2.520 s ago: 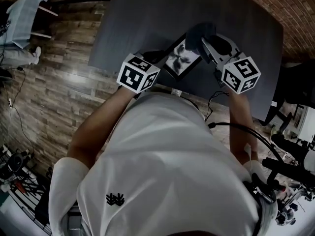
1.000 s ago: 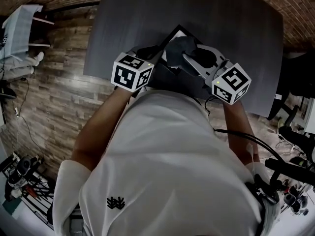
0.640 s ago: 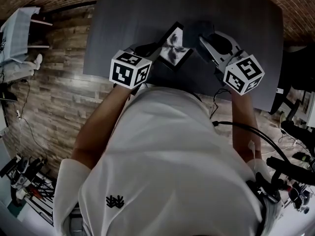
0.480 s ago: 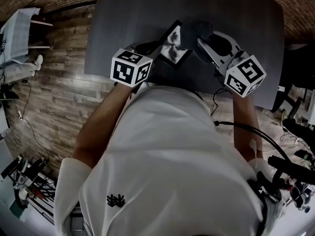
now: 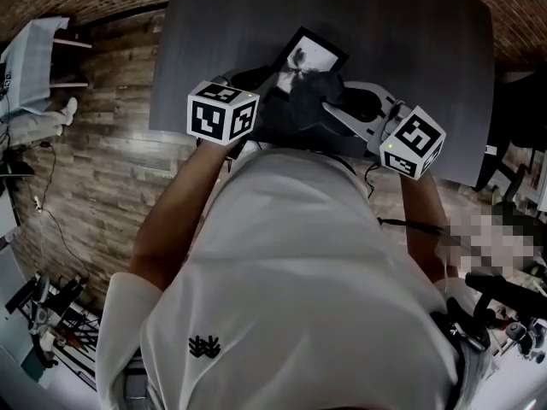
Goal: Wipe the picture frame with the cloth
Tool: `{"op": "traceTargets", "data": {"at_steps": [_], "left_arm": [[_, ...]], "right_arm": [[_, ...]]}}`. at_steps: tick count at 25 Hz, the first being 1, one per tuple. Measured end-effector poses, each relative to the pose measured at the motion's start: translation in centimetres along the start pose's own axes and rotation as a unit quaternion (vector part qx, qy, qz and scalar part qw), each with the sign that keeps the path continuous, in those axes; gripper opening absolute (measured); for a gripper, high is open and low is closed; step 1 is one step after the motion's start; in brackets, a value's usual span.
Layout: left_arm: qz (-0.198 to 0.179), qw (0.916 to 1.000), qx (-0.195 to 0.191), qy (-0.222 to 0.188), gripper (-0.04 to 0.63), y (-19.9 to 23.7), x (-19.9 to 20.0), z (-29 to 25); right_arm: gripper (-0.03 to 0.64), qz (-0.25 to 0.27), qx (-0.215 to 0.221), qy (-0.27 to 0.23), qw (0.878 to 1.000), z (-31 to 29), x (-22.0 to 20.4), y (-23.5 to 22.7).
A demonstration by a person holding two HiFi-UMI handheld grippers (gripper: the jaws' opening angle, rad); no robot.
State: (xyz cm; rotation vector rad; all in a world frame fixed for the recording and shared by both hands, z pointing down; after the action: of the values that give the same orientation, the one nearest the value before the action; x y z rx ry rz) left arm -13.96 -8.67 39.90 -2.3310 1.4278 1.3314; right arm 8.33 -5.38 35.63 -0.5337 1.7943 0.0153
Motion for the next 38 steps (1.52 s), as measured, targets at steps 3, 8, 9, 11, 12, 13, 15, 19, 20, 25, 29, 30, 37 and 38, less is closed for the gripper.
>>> {"op": "traceTargets", "data": {"at_steps": [3,8,9,11,12,13,15,19,20,25,29,30,37,38], "left_arm": [[-0.011,0.9999,0.001,0.001,0.077,0.1,0.0,0.1],[-0.007,1.0,0.001,0.001,0.075,0.2,-0.3,-0.1],[-0.004,1.0,0.001,0.0,0.075,0.3,-0.3,-0.1],[0.01,0.9999,0.001,-0.004,0.075,0.9,-0.3,0.1],[0.018,0.9998,0.002,-0.006,0.075,1.2,-0.3,0.2],[0.026,0.9996,0.003,-0.01,0.077,1.6,-0.2,0.4],[0.04,0.999,0.004,-0.016,0.075,2.2,-0.1,0.8],[0.056,0.9981,-0.004,-0.025,0.075,2.2,0.5,0.9],[0.058,0.998,-0.008,-0.025,0.075,1.9,0.6,0.8],[0.066,0.9966,-0.041,-0.026,0.075,-0.3,0.0,0.7],[0.056,0.9961,-0.065,-0.019,0.075,-1.4,-0.4,1.0],[0.054,0.9961,-0.067,-0.018,0.075,-1.5,-0.4,1.1],[0.053,0.9957,-0.07,-0.029,0.075,-2.5,-0.4,1.6],[0.053,0.9955,-0.071,-0.032,0.075,-2.4,-0.2,1.7]], "right_arm": [[0.109,-0.003,-0.066,-0.005,0.998,1.6,0.0,-2.5],[0.109,-0.003,-0.139,-0.034,0.99,4.2,1.0,-5.0],[0.107,-0.001,-0.14,-0.04,0.989,4.5,1.3,-4.9],[0.107,0.012,-0.116,-0.048,0.992,4.6,2.0,-4.1],[0.107,0.021,-0.092,-0.046,0.995,4.5,2.2,-3.3],[0.107,0.029,-0.065,-0.04,0.997,4.3,2.3,-2.4],[0.109,0.043,-0.009,-0.015,0.999,3.6,1.8,-0.6],[0.109,0.046,0.086,0.046,0.994,2.0,-0.4,1.2],[0.109,0.046,0.093,0.056,0.993,1.8,-0.9,1.3],[0.109,0.054,0.023,0.084,0.995,2.9,-2.3,-0.4],[0.109,0.048,-0.042,0.076,0.995,4.3,-2.1,-2.4],[0.109,0.047,-0.057,0.075,0.994,4.6,-2.0,-2.9],[0.109,-0.008,-0.173,0.029,0.984,7.5,-2.1,-6.6],[0.109,-0.017,-0.185,0.026,0.982,7.5,-2.2,-7.1]]}}
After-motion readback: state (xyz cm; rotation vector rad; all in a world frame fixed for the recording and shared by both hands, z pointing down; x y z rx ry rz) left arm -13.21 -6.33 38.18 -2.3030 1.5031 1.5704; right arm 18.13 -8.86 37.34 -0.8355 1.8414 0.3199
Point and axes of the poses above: the fingertips, and each gripper's own axes: z backward along the fingers, y to its left, x out of its top, the point moved 9 cm from there along z, backward along the fingers, and after that the axes turned 1 degree about -x, right-handed, at the moved point
